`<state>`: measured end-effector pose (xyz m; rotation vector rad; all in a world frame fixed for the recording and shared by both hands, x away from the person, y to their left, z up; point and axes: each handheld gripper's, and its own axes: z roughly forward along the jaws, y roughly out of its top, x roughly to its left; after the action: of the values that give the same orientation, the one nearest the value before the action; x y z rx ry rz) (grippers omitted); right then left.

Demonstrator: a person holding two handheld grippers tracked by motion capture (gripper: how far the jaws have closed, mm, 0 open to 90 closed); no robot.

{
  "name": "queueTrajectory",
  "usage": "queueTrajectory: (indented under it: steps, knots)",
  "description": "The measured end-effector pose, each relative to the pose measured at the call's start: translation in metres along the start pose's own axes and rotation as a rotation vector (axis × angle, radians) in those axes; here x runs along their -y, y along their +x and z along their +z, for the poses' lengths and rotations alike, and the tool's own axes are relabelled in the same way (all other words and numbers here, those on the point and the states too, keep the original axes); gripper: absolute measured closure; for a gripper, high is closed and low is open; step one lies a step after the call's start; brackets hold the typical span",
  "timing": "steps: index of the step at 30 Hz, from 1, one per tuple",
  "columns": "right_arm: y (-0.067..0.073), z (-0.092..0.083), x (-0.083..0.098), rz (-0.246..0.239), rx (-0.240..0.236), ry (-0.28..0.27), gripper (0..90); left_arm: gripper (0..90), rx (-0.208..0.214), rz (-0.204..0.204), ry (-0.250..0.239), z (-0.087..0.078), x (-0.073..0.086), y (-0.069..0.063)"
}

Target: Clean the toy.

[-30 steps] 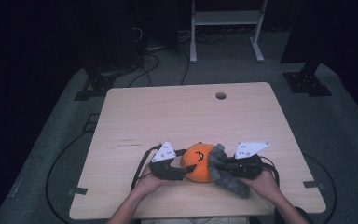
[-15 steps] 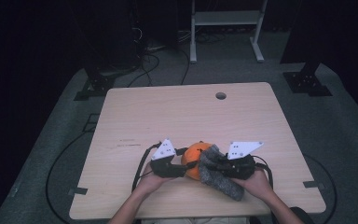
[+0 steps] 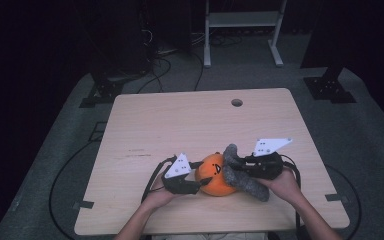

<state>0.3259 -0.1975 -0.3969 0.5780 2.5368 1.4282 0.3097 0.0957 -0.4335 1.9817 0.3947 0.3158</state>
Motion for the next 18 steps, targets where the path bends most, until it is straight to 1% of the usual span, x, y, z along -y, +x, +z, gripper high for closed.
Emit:
queueTrajectory:
  steps: [1,2,3,4,5,6,7,9,11,13,14,15,16,17,18]
  knots:
    - [-0.001,0.005,0.003,0.002,-0.009,0.018,79.2,32.6,-0.011,-0.025,0.006,0.0,0.0,0.001]
    - [-0.001,0.008,0.007,0.019,-0.022,0.015,79.2,24.2,-0.022,-0.066,0.021,0.001,0.0,0.003]
    - [-0.001,0.009,0.01,0.038,-0.039,0.009,79.2,16.5,-0.022,-0.11,0.043,0.003,0.0,0.005]
    - [0.0,0.009,0.014,0.049,-0.048,0.007,79.2,11.7,-0.003,-0.152,0.056,0.005,0.002,0.008]
    - [0.002,0.008,0.018,0.049,-0.046,0.0,79.2,10.6,0.014,-0.174,0.061,0.007,0.003,0.008]
    - [0.005,0.007,0.021,0.045,-0.043,0.009,79.2,12.1,0.03,-0.181,0.063,0.007,0.003,0.008]
    - [0.006,0.005,0.022,0.037,-0.038,0.016,79.2,17.9,0.051,-0.175,0.051,0.007,0.004,0.007]
    - [0.01,-0.001,0.022,0.021,-0.025,0.038,79.2,28.2,0.03,-0.11,0.045,0.006,0.001,0.001]
    - [0.014,-0.009,0.016,-0.002,-0.022,0.036,79.3,33.3,0.02,-0.026,0.043,0.006,-0.004,-0.006]
    - [0.02,-0.016,0.005,-0.039,-0.032,0.011,79.3,35.8,0.016,0.022,0.044,0.007,-0.006,-0.011]
    - [0.022,-0.018,0.0,-0.055,-0.037,0.003,79.3,36.2,0.016,0.055,0.043,0.008,-0.007,-0.014]
    - [0.025,-0.018,-0.008,-0.075,-0.054,-0.003,79.3,36.5,0.017,0.08,0.044,0.008,-0.008,-0.016]
    - [0.028,-0.016,-0.014,-0.09,-0.069,0.001,79.3,36.7,0.016,0.107,0.044,0.008,-0.009,-0.019]
    - [0.032,-0.011,-0.019,-0.112,-0.087,0.014,79.3,36.9,0.016,0.122,0.045,0.008,-0.009,-0.021]
    - [0.032,-0.007,-0.021,-0.13,-0.093,0.031,79.3,37.1,0.017,0.143,0.049,0.007,-0.008,-0.022]
